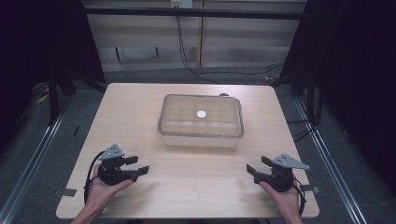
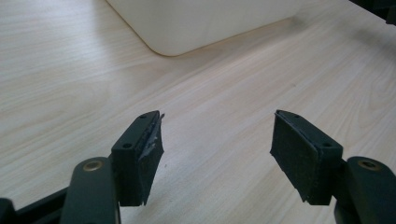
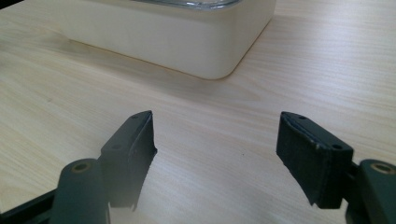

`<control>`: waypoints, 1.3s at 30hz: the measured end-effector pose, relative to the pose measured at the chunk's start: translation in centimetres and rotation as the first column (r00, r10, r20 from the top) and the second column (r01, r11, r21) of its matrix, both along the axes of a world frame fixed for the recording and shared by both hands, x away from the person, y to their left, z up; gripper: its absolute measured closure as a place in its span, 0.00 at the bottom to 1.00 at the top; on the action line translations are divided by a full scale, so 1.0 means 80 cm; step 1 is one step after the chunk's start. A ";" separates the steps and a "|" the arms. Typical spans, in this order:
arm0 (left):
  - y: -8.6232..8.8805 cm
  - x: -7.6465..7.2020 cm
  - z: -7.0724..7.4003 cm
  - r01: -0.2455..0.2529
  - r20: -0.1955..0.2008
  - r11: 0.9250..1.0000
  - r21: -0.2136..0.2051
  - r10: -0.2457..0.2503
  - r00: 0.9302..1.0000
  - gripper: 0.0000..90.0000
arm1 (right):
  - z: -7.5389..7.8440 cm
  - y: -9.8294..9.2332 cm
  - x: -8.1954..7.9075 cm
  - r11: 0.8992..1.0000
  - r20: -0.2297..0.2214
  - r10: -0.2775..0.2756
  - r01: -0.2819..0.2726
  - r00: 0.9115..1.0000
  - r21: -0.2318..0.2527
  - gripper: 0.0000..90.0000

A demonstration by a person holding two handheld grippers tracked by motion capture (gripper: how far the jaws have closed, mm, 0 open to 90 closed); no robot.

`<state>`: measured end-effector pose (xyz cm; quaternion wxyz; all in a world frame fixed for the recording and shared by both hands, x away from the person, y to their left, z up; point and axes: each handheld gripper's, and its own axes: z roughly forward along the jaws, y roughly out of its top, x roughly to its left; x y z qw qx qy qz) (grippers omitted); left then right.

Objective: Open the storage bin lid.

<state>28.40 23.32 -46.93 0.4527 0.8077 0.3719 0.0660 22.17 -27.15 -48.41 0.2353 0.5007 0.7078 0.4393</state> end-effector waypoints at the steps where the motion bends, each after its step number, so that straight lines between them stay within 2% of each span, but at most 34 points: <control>1: 0.000 0.001 0.000 0.007 -0.006 1.000 0.000 -0.007 1.000 0.39 | 0.000 0.000 0.000 1.000 0.000 0.000 0.000 1.000 0.000 0.31; 3: -0.001 0.004 -0.002 0.010 -0.009 1.000 -0.002 -0.010 1.000 0.41 | 0.000 0.001 0.002 1.000 -0.005 0.015 -0.015 1.000 0.002 0.29; 5: -0.001 0.005 -0.002 0.015 -0.014 1.000 0.005 -0.015 1.000 0.39 | 0.002 0.002 0.001 1.000 0.007 0.022 -0.022 1.000 0.013 0.28; 8: -0.001 0.005 -0.001 0.017 -0.007 1.000 0.000 -0.017 1.000 0.36 | 0.003 0.003 -0.001 0.999 -0.008 0.038 -0.038 0.999 0.020 0.25; 10: -0.002 0.004 0.001 0.026 0.005 1.000 -0.010 -0.026 1.000 0.34 | 0.007 0.004 -0.004 0.999 -0.002 0.043 -0.043 0.999 0.014 0.25; 13: -0.004 0.005 0.002 0.053 0.021 0.999 -0.002 -0.053 0.998 0.32 | 0.013 0.003 -0.006 0.998 0.014 0.049 -0.050 0.999 0.044 0.25; 14: -0.004 0.005 0.004 0.066 0.023 0.998 -0.019 -0.066 0.998 0.33 | 0.017 0.004 -0.006 0.998 0.027 0.045 -0.046 0.999 0.038 0.27; 16: -0.004 0.005 0.004 0.070 0.027 0.997 -0.016 -0.070 0.997 0.34 | 0.018 0.003 -0.005 0.998 0.026 0.045 -0.046 0.999 0.032 0.29; 18: -0.005 0.006 0.005 0.073 0.024 0.997 -0.006 -0.073 0.997 0.37 | 0.019 0.003 -0.003 0.997 0.027 0.052 -0.054 0.998 0.058 0.30; 19: -0.005 0.006 0.006 0.078 0.027 0.997 -0.002 -0.077 0.997 0.37 | 0.019 0.004 -0.001 0.996 0.020 0.057 -0.058 0.998 0.063 0.30; 20: -0.006 0.007 0.007 0.078 0.031 0.997 0.010 -0.078 0.996 0.38 | 0.021 0.004 0.002 0.995 -0.008 0.070 -0.069 0.998 0.074 0.30; 24: -0.008 0.011 0.013 0.066 0.045 0.998 0.003 -0.066 0.997 0.41 | 0.027 0.004 0.008 0.994 -0.002 0.081 -0.081 0.997 0.068 0.30; 25: -0.009 0.012 0.015 0.061 0.046 0.998 0.002 -0.061 0.997 0.41 | 0.031 0.003 0.011 0.994 -0.013 0.089 -0.088 0.996 0.069 0.32; 26: -0.009 0.014 0.016 0.060 0.054 0.998 0.007 -0.060 0.997 0.42 | 0.039 -0.001 0.020 0.991 -0.044 0.101 -0.096 0.994 0.098 0.32; 30: -0.013 0.020 0.014 0.051 0.042 0.999 0.017 -0.052 0.998 0.43 | 0.048 -0.002 0.032 0.990 -0.039 0.103 -0.099 0.994 0.096 0.33; 34: -0.016 0.025 0.020 0.043 0.047 0.999 0.020 -0.044 0.998 0.45 | 0.057 0.000 0.041 0.990 -0.043 0.109 -0.104 0.993 0.097 0.32; 35: -0.015 0.027 0.023 0.041 0.059 0.999 0.023 -0.042 0.997 0.45 | 0.059 0.000 0.043 0.990 -0.049 0.117 -0.112 0.992 0.088 0.32; 39: -0.009 0.037 0.029 0.026 0.046 1.000 -0.007 -0.026 0.999 0.43 | 0.060 0.005 0.052 0.989 -0.070 0.126 -0.120 0.990 0.083 0.30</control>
